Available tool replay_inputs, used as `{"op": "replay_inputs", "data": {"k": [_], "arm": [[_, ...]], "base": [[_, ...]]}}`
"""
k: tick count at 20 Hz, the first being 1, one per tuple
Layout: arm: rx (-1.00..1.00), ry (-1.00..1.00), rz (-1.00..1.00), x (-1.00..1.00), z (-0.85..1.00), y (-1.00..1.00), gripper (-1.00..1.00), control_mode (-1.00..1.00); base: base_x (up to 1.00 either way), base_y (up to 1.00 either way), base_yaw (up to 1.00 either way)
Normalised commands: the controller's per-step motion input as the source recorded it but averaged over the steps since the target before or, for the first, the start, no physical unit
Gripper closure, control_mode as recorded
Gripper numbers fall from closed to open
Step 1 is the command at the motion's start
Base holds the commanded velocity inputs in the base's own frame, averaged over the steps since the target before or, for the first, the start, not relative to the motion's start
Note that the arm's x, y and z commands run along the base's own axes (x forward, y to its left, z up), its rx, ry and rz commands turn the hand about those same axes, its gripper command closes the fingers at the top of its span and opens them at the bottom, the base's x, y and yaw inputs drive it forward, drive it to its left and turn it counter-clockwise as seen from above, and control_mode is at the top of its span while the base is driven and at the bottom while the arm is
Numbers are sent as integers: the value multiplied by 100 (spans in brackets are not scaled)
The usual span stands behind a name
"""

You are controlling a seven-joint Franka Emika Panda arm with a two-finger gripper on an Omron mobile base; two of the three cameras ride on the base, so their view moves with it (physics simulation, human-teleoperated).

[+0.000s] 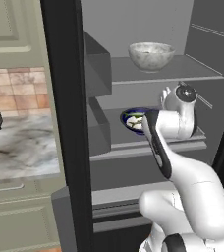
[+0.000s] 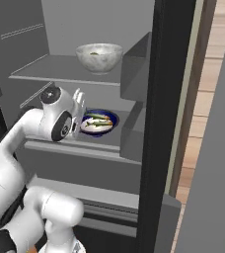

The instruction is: Place the bowl with the potato and lemon on the top shelf of the fridge. Place the bowl with the fishs on the second highest shelf of the fridge.

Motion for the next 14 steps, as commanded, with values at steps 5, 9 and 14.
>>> {"op": "replay_inputs", "data": {"k": [5,9,14], "arm": [[0,0,0,-100,100,-9,-100,-100],[0,0,0,-100,100,-19,-100,-100],[4,-23,0,-100,92,-18,-100,-100]], "base": [[0,0,0],[0,0,0],[0,0,0]]}}
